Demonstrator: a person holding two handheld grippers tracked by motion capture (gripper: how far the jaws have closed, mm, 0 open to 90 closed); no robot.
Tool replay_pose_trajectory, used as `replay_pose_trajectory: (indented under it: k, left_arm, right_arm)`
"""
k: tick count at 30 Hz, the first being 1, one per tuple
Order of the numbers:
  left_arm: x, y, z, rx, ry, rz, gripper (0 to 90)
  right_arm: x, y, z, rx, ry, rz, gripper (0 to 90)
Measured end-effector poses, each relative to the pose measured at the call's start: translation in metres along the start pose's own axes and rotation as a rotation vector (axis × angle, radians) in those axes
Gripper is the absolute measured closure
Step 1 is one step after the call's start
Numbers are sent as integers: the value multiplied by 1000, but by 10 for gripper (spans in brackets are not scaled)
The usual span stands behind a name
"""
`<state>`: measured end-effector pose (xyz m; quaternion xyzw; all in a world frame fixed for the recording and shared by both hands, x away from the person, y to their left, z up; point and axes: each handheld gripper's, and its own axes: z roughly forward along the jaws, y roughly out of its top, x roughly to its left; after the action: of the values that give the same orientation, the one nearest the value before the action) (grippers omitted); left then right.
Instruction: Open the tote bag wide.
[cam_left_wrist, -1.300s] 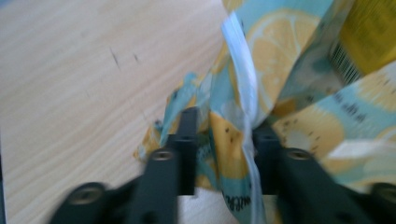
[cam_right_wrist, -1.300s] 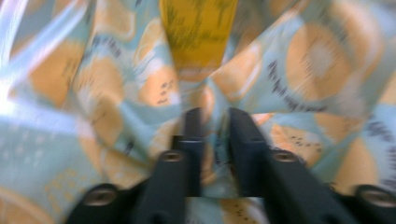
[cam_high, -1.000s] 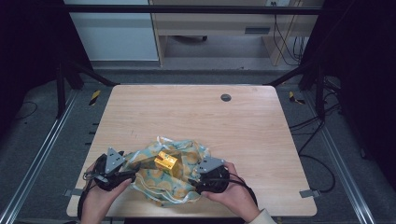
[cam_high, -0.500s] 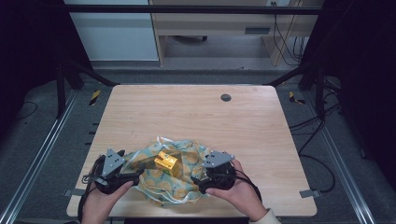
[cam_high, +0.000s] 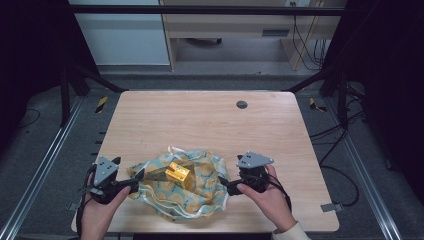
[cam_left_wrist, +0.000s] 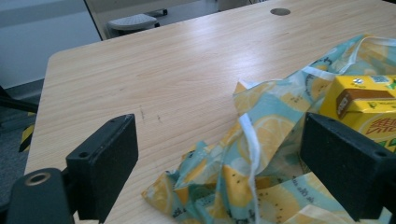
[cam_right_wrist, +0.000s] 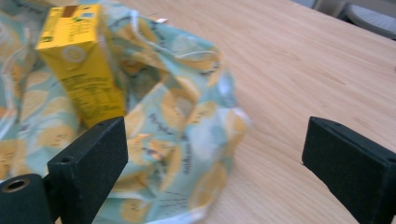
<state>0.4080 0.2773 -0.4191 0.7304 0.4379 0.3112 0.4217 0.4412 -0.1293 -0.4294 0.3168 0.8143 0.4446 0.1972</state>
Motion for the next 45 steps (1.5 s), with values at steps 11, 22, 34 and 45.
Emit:
replay_pose_trajectory:
  k: [11, 22, 34, 45]
  left_arm:
    - [13, -2, -7, -29, 16, -13, 95]
    - [23, -7, 5, 9, 24, -5, 85]
    - [62, -18, 26, 20, 60, -88, 74]
    - [96, -26, 54, 92, 121, -100, 72]
  right_arm:
    - [-27, -7, -15, -31, -93, 104, 78]
    - [-59, -23, -30, -24, -213, 184, 115]
    - [-101, -56, -46, 3, -335, 270, 132]
    - [-125, -78, -50, 44, -403, 298, 131]
